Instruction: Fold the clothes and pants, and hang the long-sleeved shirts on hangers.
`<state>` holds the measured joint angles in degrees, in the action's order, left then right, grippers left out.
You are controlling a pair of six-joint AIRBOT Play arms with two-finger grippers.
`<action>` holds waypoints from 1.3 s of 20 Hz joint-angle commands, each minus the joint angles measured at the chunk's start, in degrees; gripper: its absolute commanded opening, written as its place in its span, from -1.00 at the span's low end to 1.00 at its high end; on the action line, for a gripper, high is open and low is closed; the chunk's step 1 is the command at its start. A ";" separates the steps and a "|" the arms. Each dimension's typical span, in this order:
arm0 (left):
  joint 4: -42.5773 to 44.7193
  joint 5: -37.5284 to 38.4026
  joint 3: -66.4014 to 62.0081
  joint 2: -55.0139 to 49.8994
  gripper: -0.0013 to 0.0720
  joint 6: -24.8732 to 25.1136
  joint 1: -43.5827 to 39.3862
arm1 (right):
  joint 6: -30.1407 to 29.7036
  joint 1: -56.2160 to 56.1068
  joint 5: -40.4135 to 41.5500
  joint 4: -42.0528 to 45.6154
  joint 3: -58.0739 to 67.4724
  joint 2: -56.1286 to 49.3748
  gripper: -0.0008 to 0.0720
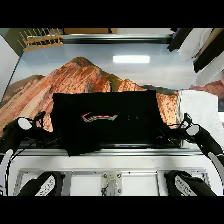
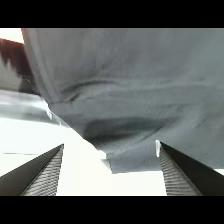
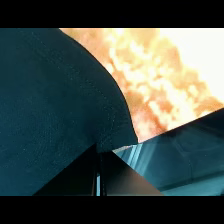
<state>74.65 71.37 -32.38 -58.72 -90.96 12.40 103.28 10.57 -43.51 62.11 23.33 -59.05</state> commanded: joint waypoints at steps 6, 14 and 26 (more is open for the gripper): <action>0.81 -3.41 5.25 -1.31 0.75 -6.23 -6.10 | 0.00 -0.04 0.02 -0.04 0.04 -0.02 -0.94; -10.32 -14.78 15.28 8.15 0.71 -7.39 -6.23 | -0.02 -0.04 0.02 -0.04 0.04 -0.02 -0.94; 5.40 8.83 -0.83 11.50 -0.95 -1.36 -6.12 | -6.10 0.09 -28.52 16.13 15.32 0.09 -0.94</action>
<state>73.73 72.05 -28.82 -49.45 -93.30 6.24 99.35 10.61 -59.66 70.96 33.50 -58.98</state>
